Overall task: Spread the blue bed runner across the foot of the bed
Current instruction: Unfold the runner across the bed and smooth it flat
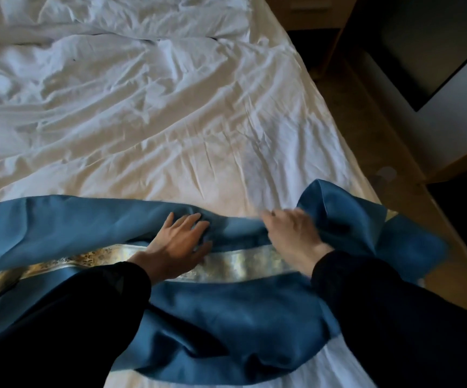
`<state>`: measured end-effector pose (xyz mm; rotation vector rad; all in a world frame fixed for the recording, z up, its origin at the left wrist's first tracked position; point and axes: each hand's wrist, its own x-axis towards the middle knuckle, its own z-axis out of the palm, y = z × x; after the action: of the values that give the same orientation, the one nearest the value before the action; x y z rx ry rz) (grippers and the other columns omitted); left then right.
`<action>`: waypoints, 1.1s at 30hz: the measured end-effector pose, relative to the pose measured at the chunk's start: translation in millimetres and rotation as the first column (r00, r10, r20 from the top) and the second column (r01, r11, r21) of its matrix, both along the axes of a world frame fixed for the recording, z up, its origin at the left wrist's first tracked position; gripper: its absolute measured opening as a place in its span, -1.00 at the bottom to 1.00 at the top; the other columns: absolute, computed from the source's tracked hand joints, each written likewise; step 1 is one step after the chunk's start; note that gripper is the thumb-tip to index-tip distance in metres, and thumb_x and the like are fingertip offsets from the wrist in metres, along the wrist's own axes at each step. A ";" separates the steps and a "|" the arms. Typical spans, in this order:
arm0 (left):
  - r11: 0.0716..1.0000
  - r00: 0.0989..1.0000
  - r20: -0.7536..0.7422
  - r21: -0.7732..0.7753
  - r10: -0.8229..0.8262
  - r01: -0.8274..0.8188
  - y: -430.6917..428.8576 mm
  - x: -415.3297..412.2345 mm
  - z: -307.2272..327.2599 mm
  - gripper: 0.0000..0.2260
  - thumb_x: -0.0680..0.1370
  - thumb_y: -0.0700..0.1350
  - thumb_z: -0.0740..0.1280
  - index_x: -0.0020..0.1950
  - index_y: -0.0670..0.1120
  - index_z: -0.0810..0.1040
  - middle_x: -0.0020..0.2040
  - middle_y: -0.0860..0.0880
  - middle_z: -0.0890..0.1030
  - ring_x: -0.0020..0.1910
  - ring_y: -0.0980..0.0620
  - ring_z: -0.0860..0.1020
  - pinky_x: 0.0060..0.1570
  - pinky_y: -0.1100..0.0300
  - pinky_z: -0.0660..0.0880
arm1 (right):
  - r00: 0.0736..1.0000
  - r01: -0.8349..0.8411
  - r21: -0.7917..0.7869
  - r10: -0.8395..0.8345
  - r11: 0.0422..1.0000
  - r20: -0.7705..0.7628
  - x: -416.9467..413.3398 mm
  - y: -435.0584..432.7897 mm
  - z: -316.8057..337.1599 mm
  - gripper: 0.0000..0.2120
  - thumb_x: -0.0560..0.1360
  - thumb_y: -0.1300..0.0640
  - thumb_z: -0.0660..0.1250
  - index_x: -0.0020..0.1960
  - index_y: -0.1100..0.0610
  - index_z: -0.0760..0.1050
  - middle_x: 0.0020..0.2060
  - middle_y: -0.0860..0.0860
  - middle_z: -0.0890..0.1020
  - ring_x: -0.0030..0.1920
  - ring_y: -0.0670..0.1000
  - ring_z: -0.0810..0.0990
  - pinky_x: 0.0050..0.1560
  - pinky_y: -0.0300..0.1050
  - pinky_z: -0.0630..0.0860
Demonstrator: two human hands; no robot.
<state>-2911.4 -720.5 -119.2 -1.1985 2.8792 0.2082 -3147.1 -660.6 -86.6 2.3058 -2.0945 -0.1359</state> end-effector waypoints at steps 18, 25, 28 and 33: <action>0.973 0.989 0.139 0.221 0.039 -0.070 -74.4 -5.3 -0.2 -0.60 0.49 0.13 0.31 0.26 -0.01 0.45 0.15 -0.03 0.53 0.16 -0.08 0.47 0.15 0.07 0.29 | 0.988 -0.003 -0.016 0.005 1.000 0.155 1.3 14.0 -23.7 -0.49 0.52 -0.09 0.06 -0.52 0.11 0.40 -0.62 0.09 0.50 -0.60 0.15 0.48 -0.45 -0.09 0.39; 0.984 0.990 0.042 0.117 0.133 -0.137 -74.7 -11.7 4.3 -0.93 0.53 -0.14 0.20 -0.03 -0.12 0.39 -0.09 -0.10 0.52 -0.17 -0.16 0.49 -0.21 0.06 0.32 | 0.964 0.139 0.182 -0.175 0.973 0.198 -3.0 -28.4 -25.7 -0.60 0.46 -0.13 0.33 0.12 0.14 0.39 0.00 0.09 0.51 -0.01 0.15 0.52 -0.10 0.03 0.48; 0.970 0.985 0.028 0.172 0.169 -0.172 -86.9 -12.4 14.0 -0.92 0.48 -0.15 0.21 -0.11 -0.07 0.31 -0.23 -0.08 0.53 -0.26 -0.18 0.48 -0.29 0.06 0.27 | 0.895 0.094 0.572 -0.321 0.815 0.310 -8.2 -35.2 -25.3 -0.67 0.39 -0.08 0.38 0.06 0.05 0.42 0.00 0.04 0.57 0.00 0.12 0.55 -0.02 -0.02 0.49; 0.805 0.995 0.102 0.591 -0.022 -0.043 -98.4 -10.0 18.4 -0.85 0.24 -0.04 0.24 -0.44 -0.06 0.29 -0.51 0.05 0.28 -0.47 0.05 0.26 -0.40 0.08 0.23 | 0.911 -0.003 0.680 -0.278 0.733 0.304 -5.3 -36.5 -14.1 -0.86 0.26 0.17 0.32 -0.33 0.09 0.35 -0.35 -0.01 0.50 -0.35 0.05 0.48 -0.37 -0.14 0.38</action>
<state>-2921.4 -818.9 -100.8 -1.0486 2.4107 0.9371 -3152.4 -697.1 -100.7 2.7150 -2.7968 -0.5787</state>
